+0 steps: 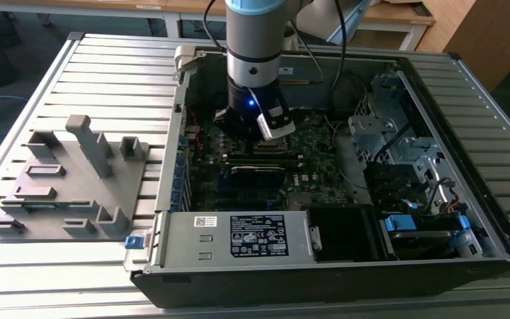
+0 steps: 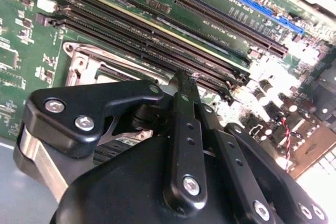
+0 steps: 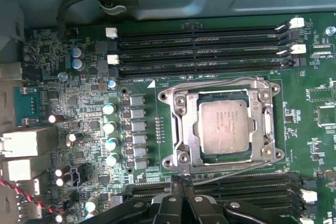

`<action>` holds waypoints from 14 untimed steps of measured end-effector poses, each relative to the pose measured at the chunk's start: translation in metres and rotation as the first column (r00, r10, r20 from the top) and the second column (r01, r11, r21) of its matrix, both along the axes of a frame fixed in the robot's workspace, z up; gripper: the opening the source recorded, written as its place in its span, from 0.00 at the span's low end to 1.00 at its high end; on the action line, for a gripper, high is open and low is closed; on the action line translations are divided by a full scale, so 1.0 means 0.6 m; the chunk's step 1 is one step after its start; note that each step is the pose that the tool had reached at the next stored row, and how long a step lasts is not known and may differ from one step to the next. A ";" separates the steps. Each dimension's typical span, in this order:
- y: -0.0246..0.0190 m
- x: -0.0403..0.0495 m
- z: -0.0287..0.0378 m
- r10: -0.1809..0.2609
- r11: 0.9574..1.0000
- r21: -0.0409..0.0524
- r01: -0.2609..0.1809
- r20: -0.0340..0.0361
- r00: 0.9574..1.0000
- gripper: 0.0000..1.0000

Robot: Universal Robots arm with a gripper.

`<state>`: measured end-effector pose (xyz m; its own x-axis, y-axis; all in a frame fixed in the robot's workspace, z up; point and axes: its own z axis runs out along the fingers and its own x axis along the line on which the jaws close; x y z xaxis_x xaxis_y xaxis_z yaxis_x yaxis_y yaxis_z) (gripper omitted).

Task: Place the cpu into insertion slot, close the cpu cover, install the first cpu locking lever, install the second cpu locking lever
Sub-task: 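Install the second cpu locking lever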

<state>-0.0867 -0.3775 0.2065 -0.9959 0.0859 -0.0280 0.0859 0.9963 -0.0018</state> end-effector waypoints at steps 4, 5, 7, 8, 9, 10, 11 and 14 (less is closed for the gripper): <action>0.0000 -0.002 -0.001 0.000 1.000 0.031 0.000 0.000 1.000 0.10; 0.0000 -0.003 -0.001 0.000 0.999 0.041 0.000 0.000 1.000 0.10; -0.0002 -0.003 -0.002 0.000 0.999 0.049 0.000 0.000 1.000 0.10; -0.0004 -0.003 -0.003 0.000 0.999 0.050 0.000 0.000 1.000 0.10; -0.0008 -0.003 -0.003 0.000 0.999 0.050 0.000 0.000 1.000 0.10; -0.0012 -0.003 -0.003 0.000 0.999 0.050 0.000 0.000 1.000 0.10; -0.0112 -0.005 -0.005 0.000 0.998 0.056 0.000 0.001 1.000 0.10; -0.0128 -0.005 -0.004 0.000 0.998 0.060 0.000 0.001 1.000 0.10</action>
<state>-0.0899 -0.3852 0.2042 -0.9959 0.0873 -0.0239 0.0858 0.9946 0.0580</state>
